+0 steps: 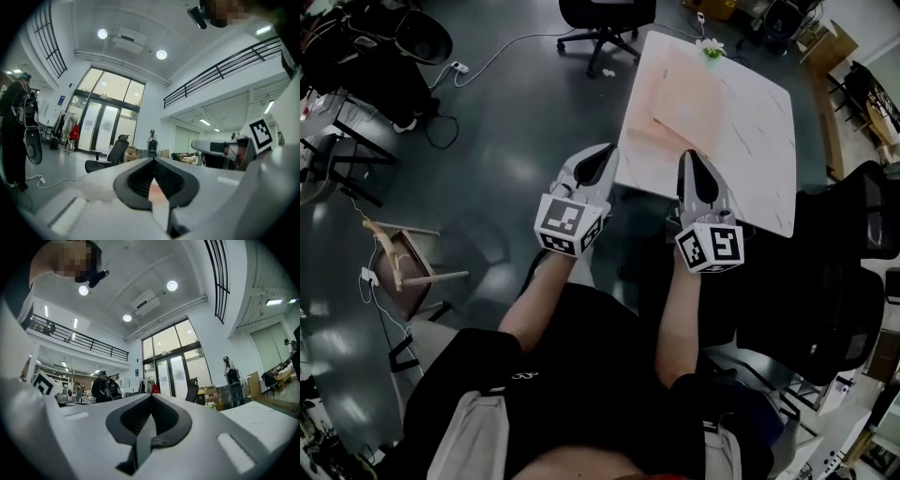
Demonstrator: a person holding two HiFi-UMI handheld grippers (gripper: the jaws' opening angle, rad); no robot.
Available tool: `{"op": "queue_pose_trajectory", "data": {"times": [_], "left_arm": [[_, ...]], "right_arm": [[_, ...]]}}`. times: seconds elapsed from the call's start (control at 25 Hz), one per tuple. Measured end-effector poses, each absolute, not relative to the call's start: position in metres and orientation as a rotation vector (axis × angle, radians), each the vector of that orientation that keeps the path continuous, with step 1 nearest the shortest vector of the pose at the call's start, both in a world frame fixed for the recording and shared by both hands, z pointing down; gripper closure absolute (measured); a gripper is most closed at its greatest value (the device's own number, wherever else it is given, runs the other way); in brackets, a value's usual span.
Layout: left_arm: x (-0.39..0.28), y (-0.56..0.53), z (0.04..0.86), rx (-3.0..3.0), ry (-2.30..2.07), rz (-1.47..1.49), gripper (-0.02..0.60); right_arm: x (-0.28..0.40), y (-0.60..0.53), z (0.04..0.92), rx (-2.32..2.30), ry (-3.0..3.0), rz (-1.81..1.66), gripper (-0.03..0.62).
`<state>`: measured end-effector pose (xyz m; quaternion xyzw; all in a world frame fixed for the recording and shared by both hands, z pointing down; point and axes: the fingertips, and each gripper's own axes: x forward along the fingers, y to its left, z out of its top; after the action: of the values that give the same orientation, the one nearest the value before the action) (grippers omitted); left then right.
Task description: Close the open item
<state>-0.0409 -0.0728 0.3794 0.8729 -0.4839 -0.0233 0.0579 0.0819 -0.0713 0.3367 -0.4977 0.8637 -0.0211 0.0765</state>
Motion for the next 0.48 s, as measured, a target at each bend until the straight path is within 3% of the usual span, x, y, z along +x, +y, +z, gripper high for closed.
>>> {"op": "queue_pose_trajectory", "data": {"times": [0.48], "left_arm": [[-0.041,-0.264,0.34,2.758,-1.214,-0.102,0.583]], "right_arm": [[0.072,-0.239,0.29,-1.692,2.476,0.068,0.602]]}}
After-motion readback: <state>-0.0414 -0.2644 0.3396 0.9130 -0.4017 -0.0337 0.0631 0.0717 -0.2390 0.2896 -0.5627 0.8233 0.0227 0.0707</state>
